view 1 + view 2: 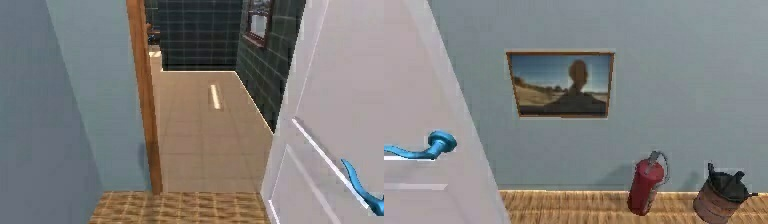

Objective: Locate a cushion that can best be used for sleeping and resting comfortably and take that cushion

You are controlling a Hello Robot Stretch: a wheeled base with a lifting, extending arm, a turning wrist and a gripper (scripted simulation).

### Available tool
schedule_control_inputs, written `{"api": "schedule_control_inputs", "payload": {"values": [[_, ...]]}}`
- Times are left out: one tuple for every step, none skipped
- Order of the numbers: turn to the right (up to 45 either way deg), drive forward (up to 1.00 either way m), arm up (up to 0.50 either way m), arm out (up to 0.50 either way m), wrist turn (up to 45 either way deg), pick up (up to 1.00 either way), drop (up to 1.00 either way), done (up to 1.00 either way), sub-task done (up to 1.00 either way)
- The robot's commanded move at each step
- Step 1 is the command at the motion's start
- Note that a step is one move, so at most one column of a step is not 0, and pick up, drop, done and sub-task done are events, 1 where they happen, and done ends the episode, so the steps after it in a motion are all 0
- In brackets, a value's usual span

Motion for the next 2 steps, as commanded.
{"api": "schedule_control_inputs", "payload": {"values": [[0.0,1.0,0.0,0.0,0.0,0.0,0.0,0.0,0.0],[15.0,0.0,0.0,0.0,0.0,0.0,0.0,0.0,0.0]]}}
